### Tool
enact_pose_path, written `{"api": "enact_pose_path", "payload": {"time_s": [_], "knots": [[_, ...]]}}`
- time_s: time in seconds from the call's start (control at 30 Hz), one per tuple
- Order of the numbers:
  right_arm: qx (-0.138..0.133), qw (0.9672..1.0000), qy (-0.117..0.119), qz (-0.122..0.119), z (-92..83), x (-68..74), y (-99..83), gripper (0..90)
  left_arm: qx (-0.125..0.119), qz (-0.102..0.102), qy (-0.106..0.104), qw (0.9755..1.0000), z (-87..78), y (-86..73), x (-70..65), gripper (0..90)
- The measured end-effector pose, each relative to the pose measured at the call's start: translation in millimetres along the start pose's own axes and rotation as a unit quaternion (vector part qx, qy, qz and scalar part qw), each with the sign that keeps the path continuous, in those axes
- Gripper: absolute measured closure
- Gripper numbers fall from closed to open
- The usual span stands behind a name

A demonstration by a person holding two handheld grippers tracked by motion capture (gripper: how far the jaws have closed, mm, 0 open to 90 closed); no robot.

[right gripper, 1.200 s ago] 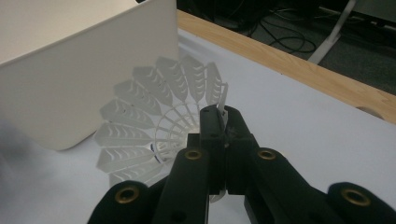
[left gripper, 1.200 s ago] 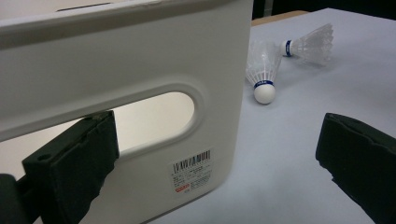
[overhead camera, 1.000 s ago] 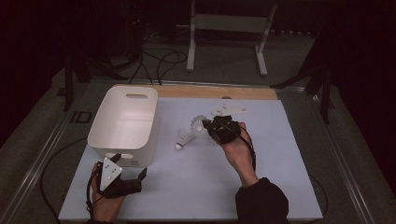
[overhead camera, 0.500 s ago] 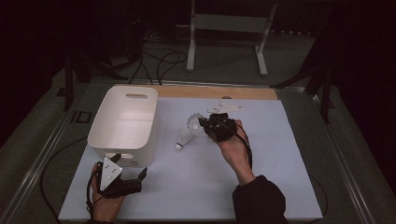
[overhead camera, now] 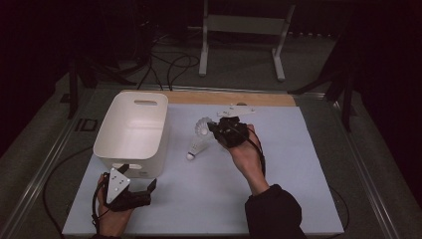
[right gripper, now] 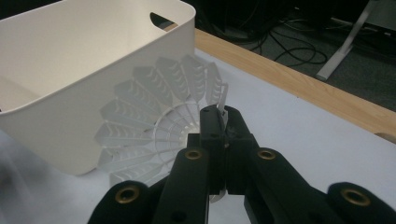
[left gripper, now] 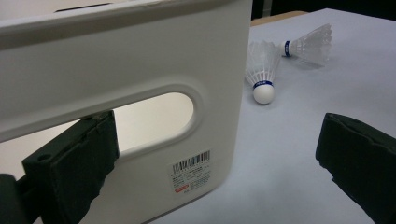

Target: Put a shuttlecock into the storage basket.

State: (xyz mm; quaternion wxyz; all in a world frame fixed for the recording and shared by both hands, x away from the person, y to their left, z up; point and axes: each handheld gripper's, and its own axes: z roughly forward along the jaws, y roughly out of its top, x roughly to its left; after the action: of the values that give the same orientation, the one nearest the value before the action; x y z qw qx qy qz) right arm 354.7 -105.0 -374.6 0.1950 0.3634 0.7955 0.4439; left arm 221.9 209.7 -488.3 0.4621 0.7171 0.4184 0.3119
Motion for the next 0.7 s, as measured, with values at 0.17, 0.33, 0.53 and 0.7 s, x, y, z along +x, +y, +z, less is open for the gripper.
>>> {"api": "enact_pose_path", "payload": {"time_s": [0.17, 0.33, 0.53, 0.7], "knots": [[-0.003, 1.0, 0.004, 0.0, 1.2, 1.5, 3.5, 89.2, 0.0, 0.0, 0.0, 1.0, -0.1, 0.0, 0.0, 0.0], [-0.005, 1.0, 0.006, 0.004, 2.4, 3.1, 6.8, 89.2, 0.0, 0.0, 0.0, 1.0, -0.1, 0.0, 0.0, 0.1], [-0.009, 0.9999, 0.01, 0.005, 4.9, 4.8, 11.1, 89.2, 0.0, 0.0, 0.0, 1.0, -0.1, 0.0, 0.0, 0.0], [-0.009, 0.9999, 0.014, 0.003, 6.7, 6.7, 14.2, 89.3, 0.001, 0.0, -0.001, 1.0, -0.2, 0.1, 0.0, 0.1]]}}
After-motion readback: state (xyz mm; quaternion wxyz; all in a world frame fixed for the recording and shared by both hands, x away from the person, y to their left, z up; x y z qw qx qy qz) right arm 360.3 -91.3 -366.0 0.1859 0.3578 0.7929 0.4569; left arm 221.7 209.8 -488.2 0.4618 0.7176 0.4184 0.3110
